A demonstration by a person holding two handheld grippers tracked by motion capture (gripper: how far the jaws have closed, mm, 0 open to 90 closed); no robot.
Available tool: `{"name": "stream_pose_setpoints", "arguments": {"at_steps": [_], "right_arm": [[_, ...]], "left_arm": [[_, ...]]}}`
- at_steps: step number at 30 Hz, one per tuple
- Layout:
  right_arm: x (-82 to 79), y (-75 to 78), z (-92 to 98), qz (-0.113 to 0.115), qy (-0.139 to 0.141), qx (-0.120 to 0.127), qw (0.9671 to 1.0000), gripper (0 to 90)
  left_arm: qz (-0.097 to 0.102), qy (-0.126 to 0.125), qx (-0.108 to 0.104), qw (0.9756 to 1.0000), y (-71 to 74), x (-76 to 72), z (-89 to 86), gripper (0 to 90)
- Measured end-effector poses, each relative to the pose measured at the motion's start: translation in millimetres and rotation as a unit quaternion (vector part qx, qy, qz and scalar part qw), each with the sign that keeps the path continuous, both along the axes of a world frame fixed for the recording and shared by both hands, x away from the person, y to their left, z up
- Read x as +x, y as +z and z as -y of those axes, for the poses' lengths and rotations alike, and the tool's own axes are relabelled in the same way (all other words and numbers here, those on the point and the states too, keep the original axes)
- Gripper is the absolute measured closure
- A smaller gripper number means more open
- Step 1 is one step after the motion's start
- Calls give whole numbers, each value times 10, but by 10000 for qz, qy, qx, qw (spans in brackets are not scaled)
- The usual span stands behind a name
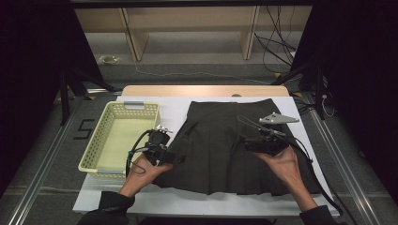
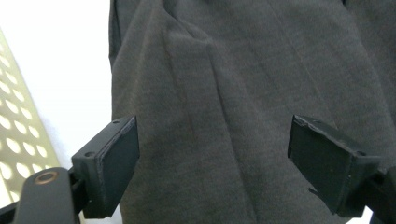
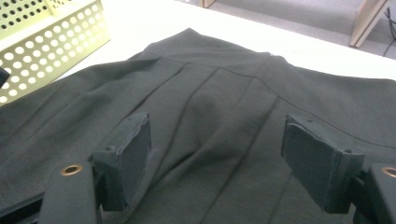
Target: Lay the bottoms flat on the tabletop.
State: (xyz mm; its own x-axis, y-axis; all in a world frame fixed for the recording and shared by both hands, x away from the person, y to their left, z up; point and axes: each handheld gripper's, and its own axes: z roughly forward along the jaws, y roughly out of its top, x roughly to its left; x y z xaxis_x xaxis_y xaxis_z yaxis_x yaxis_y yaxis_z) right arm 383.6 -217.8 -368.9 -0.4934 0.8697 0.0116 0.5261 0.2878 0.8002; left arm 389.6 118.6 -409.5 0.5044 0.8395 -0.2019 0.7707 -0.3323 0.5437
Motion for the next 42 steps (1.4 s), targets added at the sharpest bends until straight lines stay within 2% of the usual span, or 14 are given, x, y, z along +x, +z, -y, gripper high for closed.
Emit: {"name": "stream_pose_setpoints", "arguments": {"at_steps": [10,23,31,34,37,42], "right_arm": [[56,-14,-178,-105,178,22,9998,247],[254,-43,-383,-347,296,9,9990,238],[366,-30,-511,-372,377,-6,9986,236],[399,-19,-541,-381,422,66,9984,238],[430,-23,-568,-387,444,31,9983,240],[457,-37,-632,-403,522,63,9978,244]], "left_arm": [[-214,82,38,9997,-42,-18,6,155],[-404,146,73,9991,-92,-44,-8,153],[-493,205,193,9984,-129,-55,-6,152],[-525,200,297,9980,-166,-59,12,152],[-519,221,410,9976,-191,-56,25,151],[-547,256,488,9970,-210,-71,71,153]]}}
